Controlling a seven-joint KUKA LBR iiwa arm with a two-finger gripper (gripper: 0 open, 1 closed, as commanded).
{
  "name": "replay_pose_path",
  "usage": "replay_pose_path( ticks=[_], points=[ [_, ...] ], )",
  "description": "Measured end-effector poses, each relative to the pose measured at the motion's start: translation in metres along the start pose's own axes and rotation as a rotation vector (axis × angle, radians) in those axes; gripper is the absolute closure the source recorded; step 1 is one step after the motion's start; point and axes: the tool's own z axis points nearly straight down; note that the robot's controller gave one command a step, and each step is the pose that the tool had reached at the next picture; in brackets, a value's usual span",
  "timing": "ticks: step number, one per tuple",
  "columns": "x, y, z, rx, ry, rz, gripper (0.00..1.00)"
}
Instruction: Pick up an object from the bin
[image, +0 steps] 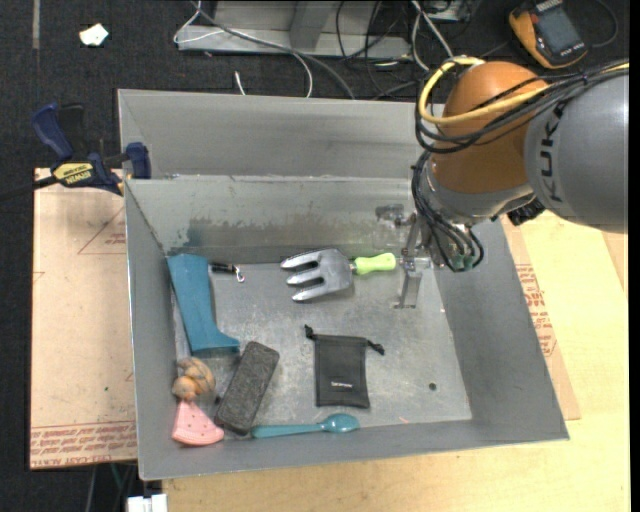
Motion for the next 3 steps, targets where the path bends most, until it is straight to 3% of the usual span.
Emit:
replay_pose_path(
  ticks=[1, 2, 3],
  points=[
    [0.008, 0.011, 0.073, -0.002, 0.008, 0.090, 0.00],
    [0.045, 0.040, 0.081, -0.001, -0.007, -0.017, 0.00],
    [0.059, 0.059, 0.115, -0.001, -0.004, -0.084, 0.00]
  ],
)
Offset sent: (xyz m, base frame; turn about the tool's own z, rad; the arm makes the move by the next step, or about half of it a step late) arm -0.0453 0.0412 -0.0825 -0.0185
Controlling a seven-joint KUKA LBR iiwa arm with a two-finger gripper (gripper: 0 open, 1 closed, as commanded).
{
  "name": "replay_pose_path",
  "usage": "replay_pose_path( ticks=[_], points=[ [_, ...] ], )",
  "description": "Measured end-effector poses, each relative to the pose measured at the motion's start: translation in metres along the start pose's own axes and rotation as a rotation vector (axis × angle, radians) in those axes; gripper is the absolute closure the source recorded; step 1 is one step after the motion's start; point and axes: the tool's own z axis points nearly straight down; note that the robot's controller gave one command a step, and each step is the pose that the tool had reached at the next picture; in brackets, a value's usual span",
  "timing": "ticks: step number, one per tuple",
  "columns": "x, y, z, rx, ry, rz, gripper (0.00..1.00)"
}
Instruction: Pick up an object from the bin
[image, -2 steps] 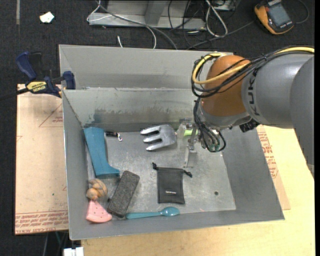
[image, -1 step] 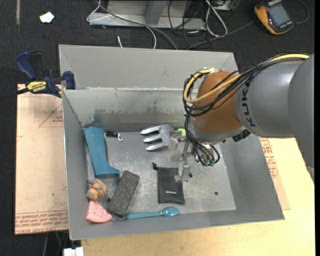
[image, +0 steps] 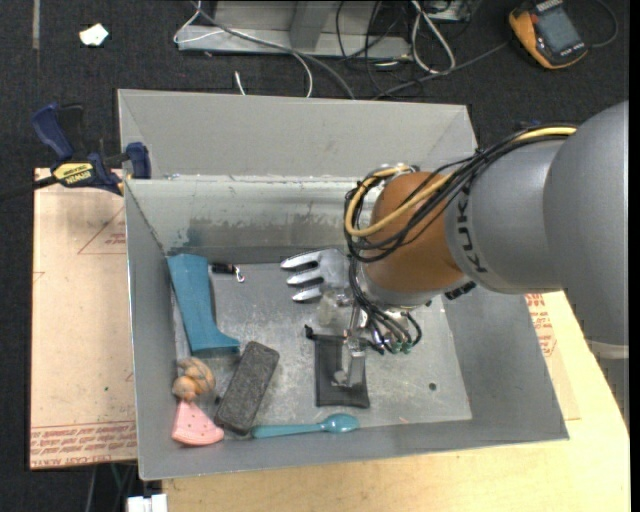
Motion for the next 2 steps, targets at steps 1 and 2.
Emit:
replay_pose_path(
  ticks=[1, 2],
  points=[
    [-0.0007, -0.0128, 0.0062, -0.002, -0.007, -0.335, 1.00],
    [-0.0007, -0.0128, 0.0062, -0.002, -0.007, -0.335, 1.00]
  ],
)
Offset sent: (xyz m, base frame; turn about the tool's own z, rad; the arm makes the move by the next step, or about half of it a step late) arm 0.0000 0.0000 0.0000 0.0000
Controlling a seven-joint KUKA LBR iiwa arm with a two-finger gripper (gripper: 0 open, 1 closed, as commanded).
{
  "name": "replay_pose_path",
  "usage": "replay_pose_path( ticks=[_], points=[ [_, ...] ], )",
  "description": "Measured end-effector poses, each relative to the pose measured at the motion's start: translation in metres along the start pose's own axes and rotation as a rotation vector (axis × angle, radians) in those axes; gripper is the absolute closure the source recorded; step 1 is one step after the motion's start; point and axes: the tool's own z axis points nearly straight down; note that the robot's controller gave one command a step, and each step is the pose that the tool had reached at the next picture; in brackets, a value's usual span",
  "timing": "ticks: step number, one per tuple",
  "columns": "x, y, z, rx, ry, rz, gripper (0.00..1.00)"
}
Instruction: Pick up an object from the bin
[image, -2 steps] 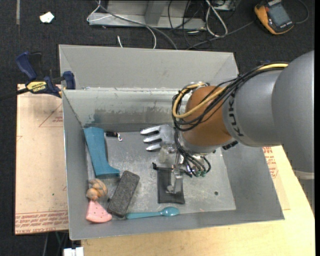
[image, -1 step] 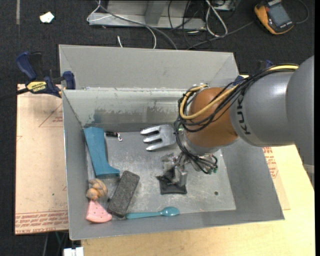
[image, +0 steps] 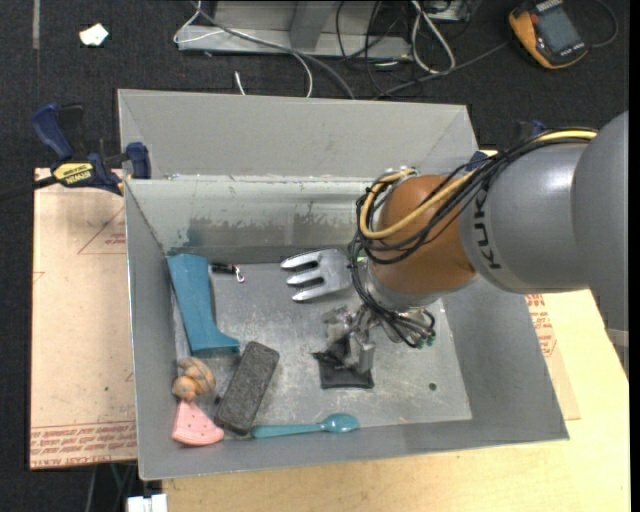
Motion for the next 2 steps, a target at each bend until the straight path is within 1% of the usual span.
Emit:
replay_pose_path(
  ticks=[1, 2],
  points=[
    [0.005, -0.001, -0.062, -0.002, 0.005, -0.059, 1.00],
    [0.008, 0.005, -0.106, -0.003, 0.002, -0.026, 1.00]
  ],
)
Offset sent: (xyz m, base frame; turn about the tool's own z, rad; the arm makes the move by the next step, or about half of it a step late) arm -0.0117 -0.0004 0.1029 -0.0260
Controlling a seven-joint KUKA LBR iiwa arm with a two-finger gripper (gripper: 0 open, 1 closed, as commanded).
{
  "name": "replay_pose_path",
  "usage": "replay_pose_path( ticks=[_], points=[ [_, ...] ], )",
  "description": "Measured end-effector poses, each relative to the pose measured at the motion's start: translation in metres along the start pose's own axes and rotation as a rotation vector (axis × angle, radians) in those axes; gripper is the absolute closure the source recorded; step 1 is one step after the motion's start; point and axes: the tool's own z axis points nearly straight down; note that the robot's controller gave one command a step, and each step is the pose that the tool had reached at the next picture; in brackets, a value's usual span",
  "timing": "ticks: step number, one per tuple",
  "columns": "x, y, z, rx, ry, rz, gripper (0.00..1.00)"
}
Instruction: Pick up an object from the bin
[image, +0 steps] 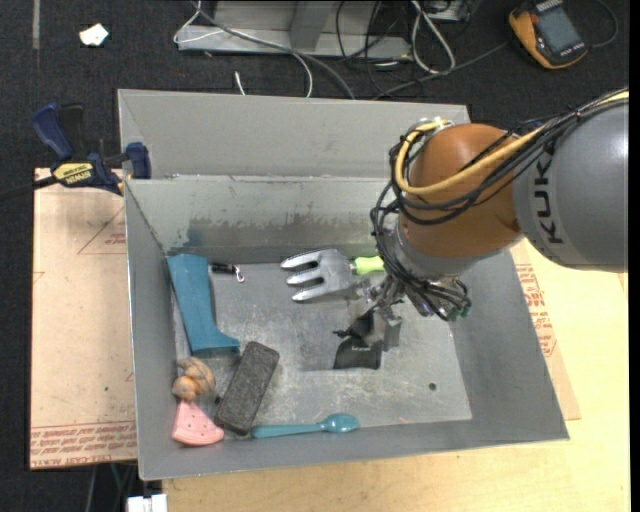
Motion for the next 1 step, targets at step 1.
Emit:
replay_pose_path(
  ticks=[1],
  points=[
    [-0.0067, 0.0120, -0.0573, -0.001, 0.004, -0.016, 1.00]
  ],
)
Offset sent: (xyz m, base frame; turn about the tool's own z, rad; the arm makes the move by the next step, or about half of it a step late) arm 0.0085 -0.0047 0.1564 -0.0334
